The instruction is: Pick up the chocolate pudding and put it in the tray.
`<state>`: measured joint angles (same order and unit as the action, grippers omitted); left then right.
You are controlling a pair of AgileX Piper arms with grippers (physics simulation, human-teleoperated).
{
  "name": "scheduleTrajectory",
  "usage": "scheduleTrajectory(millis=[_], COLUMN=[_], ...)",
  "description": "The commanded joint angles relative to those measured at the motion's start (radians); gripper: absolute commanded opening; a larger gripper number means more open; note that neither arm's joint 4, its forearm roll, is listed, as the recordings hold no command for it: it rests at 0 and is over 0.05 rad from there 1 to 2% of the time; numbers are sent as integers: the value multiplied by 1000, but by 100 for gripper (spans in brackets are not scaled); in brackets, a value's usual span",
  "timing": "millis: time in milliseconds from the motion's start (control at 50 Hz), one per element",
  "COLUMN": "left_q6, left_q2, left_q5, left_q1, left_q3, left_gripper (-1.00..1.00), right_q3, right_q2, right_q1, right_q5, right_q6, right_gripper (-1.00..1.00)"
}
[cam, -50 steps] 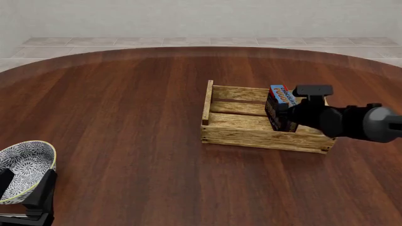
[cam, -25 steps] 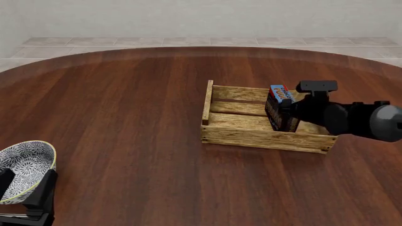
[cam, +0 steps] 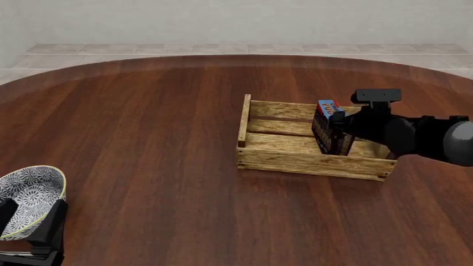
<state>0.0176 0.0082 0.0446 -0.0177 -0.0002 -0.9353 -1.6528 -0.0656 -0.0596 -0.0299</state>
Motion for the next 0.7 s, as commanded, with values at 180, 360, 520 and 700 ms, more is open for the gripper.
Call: scheduleTrajectory(millis=[180,360,520,700], left_q6=[1,5,5,6], left_q2=[2,3,5,6], left_q5=[-2,-6,-13,-15], left_q1=[-3,-3,-5,-9], left_q3=[0,0,0,0], left_gripper=[100,100,100,100], right_q3=[-2,-1,-4,-6], right_q2=[69,105,134,166], right_q1=[-14,-32,-46,-62], right_q5=[30,42,56,70], right_q6=[14,19,17,17], right_gripper=[100,100,100,100])
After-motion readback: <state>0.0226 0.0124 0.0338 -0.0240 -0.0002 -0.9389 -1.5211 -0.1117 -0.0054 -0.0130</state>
